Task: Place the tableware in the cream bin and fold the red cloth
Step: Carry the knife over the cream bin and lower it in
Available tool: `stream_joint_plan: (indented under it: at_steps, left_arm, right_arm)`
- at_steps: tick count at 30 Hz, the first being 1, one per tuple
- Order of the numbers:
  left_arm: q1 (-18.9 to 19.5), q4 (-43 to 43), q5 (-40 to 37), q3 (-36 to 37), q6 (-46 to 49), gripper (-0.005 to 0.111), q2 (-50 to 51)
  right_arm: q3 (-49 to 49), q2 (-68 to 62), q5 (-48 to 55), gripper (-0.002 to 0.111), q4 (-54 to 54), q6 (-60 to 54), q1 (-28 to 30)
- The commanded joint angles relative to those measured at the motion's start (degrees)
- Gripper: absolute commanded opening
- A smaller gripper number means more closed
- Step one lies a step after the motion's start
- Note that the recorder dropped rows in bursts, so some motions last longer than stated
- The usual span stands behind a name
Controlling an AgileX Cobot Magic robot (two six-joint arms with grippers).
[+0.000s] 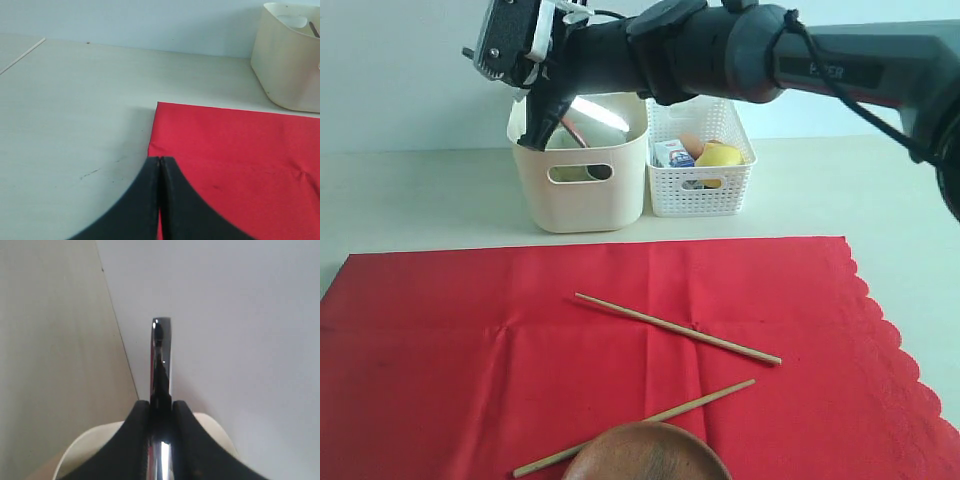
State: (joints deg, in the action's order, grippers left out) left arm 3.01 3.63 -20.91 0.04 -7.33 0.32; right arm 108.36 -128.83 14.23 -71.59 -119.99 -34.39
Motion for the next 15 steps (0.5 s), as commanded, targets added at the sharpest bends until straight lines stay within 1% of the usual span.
stream_joint_plan:
  at_steps: [1, 4, 6, 8, 12, 14, 15]
  left_arm:
    - [-0.3, 0.3, 0.7, 0.0, 0.0, 0.001, -0.3]
    - [-0.3, 0.3, 0.7, 0.0, 0.0, 0.001, -0.3]
    - [-0.3, 0.3, 0.7, 0.0, 0.0, 0.001, -0.3]
    - [-0.3, 0.3, 0.7, 0.0, 0.0, 0.001, -0.3]
    - [-0.3, 0.3, 0.7, 0.0, 0.0, 0.001, -0.3]
    - [-0.3, 0.3, 0.7, 0.0, 0.0, 0.001, -0.3]
    - [-0.3, 0.3, 0.7, 0.0, 0.0, 0.001, -0.3]
  right_arm:
    - [0.9, -2.1, -5.0, 0.000, 0.1, -1.3, 0.3]
    - [0.9, -3.0, -4.9, 0.000, 0.3, -1.3, 0.3]
    - [0.9, -3.1, -4.8, 0.004, -0.7, -1.1, 0.3]
    - [0.9, -3.1, -4.7, 0.013, -0.8, -0.9, 0.3]
    - [0.9, -2.9, -5.0, 0.038, -0.7, -0.2, 0.3]
    - [0.9, -2.3, -4.7, 0.045, -0.7, 1.8, 0.3]
    - [0.9, -1.8, -4.5, 0.047, -0.7, 3.0, 0.3]
